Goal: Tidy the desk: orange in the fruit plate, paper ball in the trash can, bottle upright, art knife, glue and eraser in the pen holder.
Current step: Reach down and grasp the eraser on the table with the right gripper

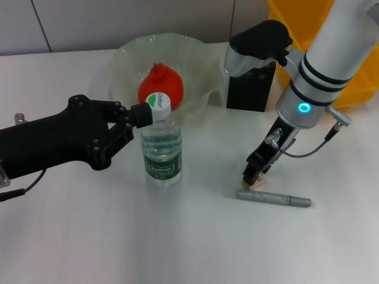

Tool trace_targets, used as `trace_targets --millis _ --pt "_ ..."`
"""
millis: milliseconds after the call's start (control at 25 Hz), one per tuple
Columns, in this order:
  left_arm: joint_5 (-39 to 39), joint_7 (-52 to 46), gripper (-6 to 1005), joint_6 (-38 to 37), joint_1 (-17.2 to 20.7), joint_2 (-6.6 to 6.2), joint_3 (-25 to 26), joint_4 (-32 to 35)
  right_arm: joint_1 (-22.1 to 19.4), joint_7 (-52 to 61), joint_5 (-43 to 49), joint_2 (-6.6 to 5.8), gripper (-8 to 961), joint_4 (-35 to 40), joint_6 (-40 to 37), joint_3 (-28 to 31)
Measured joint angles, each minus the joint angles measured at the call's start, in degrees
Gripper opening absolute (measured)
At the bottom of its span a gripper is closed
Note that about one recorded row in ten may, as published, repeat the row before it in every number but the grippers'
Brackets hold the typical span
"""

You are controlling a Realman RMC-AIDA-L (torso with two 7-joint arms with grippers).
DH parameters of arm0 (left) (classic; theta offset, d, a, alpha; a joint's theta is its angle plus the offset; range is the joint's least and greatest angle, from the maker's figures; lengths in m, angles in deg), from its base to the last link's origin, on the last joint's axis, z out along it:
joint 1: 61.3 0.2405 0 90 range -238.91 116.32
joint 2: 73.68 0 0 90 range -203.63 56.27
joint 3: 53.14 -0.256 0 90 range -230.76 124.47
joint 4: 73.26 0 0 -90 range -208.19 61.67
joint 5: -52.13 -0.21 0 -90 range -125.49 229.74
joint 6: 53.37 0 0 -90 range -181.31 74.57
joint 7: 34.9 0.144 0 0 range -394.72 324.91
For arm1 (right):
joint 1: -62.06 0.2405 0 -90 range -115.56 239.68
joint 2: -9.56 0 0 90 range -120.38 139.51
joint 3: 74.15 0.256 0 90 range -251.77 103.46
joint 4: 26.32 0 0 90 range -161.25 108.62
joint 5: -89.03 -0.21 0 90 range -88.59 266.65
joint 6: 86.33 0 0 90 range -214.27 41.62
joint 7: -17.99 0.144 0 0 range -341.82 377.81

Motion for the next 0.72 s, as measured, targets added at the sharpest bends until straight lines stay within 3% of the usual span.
trace_targets --millis 720 --pt "0.0 0.03 0 0.0 0.0 0.0 0.69 -0.69 0.87 -0.38 -1.55 0.16 472 -0.47 -0.15 -0.42"
